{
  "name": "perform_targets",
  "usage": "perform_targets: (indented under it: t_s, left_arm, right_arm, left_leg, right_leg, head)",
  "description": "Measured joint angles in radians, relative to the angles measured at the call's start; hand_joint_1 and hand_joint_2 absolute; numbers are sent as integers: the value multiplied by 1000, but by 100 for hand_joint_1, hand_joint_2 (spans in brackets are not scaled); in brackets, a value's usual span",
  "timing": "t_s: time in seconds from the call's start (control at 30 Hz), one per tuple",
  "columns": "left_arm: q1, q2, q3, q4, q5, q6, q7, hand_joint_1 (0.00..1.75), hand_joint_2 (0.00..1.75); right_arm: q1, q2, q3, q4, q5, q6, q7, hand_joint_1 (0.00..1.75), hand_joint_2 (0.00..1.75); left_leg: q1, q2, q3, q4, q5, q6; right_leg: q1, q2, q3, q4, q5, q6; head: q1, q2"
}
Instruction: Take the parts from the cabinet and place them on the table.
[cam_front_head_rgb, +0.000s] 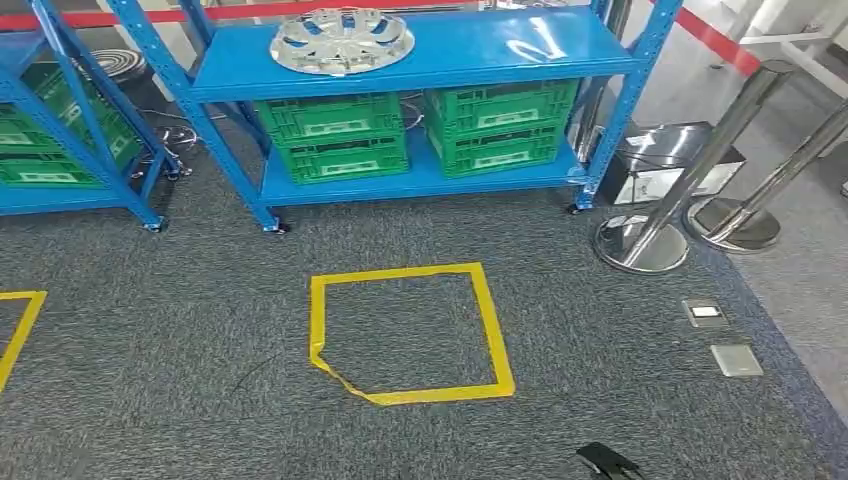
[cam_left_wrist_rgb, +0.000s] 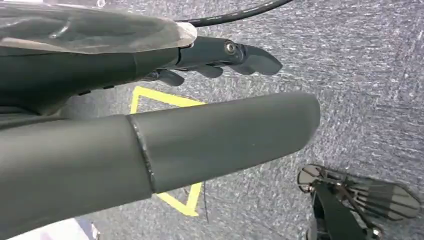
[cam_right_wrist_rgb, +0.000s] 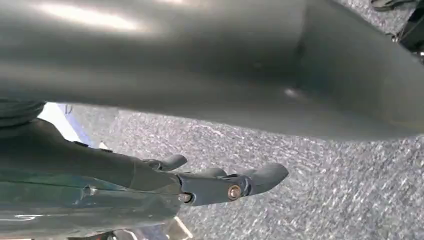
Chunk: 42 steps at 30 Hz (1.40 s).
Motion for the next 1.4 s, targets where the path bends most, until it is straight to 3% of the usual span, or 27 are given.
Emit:
perform_targets:
  t_s: [0.4,1.13,1.4]
  left_arm:
    - [52,-7,-271,-43,284,0,-11,0,0]
    - [169,-34,-856,-142,871,0,-25,0,0]
    - [181,-37,-969,-158,914,0,-31,0,0]
  right_arm:
    - [42,19,-58,-37,45,20,-24,0,0]
    - [135,56,-187,-117,142,63,-69,0,0]
    - [144,61,-211,-131,151,64,-76,0,0]
  left_leg:
    - [0,0,0,0,0,0]
    - [0,0,0,0,0,0]
    - [0,0,0,0,-1,1]
  right_leg:
    - [0,0,0,0,0,0]
    - [0,0,0,-1,0,0]
    - [0,0,1,-1,0,0]
  head:
    - [0,0]
    - [0,0]
    - [0,0]
